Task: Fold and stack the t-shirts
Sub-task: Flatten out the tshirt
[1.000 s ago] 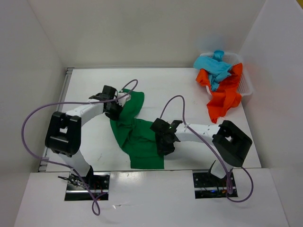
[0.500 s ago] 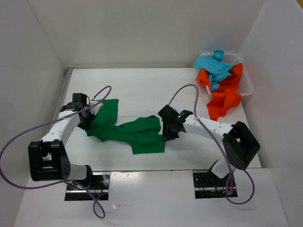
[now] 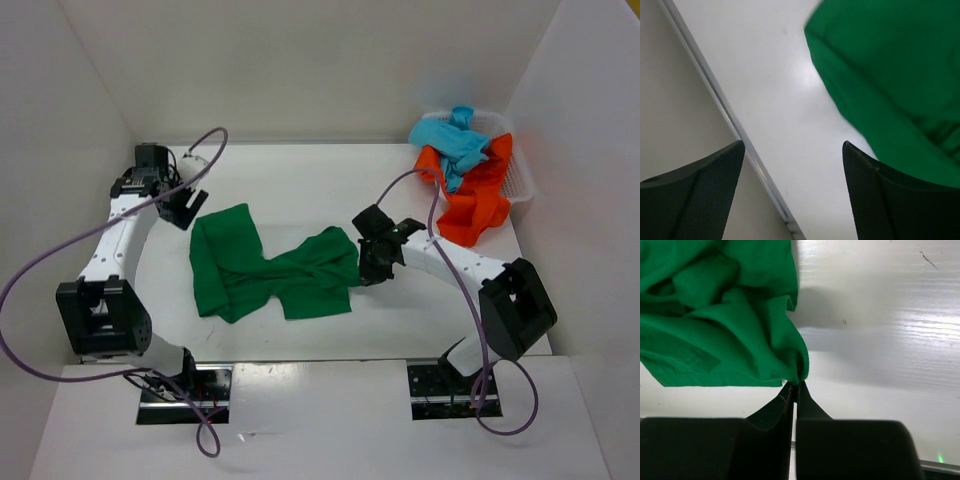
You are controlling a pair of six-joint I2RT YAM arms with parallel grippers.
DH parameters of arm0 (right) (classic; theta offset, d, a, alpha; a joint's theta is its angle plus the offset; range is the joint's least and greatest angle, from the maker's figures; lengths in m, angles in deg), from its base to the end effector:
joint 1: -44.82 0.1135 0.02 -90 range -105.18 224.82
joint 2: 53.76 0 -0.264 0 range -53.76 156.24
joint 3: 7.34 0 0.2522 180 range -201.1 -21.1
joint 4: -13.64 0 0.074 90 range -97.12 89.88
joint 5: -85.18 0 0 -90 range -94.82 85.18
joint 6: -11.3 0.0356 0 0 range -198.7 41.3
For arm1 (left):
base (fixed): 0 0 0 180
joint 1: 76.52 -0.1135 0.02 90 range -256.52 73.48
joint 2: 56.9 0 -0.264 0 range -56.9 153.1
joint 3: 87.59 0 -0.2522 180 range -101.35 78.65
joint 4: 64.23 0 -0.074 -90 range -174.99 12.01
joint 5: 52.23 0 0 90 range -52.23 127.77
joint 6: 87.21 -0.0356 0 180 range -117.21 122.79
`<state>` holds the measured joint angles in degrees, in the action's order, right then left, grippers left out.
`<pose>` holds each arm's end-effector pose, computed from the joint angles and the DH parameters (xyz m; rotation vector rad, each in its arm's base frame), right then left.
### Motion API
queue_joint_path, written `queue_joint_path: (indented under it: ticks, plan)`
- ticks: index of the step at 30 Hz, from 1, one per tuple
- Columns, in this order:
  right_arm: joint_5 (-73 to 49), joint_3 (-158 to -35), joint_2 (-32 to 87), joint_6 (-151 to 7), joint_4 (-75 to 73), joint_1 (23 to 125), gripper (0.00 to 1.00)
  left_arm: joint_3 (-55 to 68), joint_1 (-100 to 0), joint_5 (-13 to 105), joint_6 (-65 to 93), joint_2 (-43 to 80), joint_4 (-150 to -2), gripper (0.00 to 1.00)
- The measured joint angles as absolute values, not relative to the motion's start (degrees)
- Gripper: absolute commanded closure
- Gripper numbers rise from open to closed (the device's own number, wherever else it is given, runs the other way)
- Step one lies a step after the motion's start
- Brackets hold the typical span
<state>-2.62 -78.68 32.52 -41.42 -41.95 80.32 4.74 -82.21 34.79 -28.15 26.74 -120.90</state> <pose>0.2312 0.1633 0.2086 0.0534 2.8348 0.2448 0.3071 0.0325 0.3065 0.5289 2.4625 0.3298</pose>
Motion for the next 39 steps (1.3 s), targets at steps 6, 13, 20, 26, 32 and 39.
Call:
queue_joint_path:
  ticks: [6,13,20,26,32,39]
  plan:
    - [-2.92,-80.89,33.24,-42.86,-42.49,79.78,1.0,-9.31,-77.64,41.04,-23.86,45.53,-115.24,0.08]
    - [-2.73,-85.41,35.89,-43.78,-42.64,79.21,1.0,-19.1,-72.2,46.27,-19.03,65.75,-112.25,0.07]
    - [-2.66,-87.34,37.39,-43.85,-43.1,78.92,1.0,-21.49,-68.2,45.24,-16.28,70.08,-110.41,0.14]
    - [-2.64,-89.0,37.9,-43.87,-44.35,78.73,1.0,-22.16,-69.91,44.74,-13.57,71.22,-109.65,0.84]
    - [-2.51,-91.25,37.9,-44.44,-44.94,77.57,1.0,-20.66,-70.76,43.47,-14.47,70.56,-107.81,1.0]
    - [-1.11,-107.51,43.03,-49.4,-48.68,72.89,1.0,-21.31,-71.39,41.68,-15.6,69.4,-110.35,1.0]
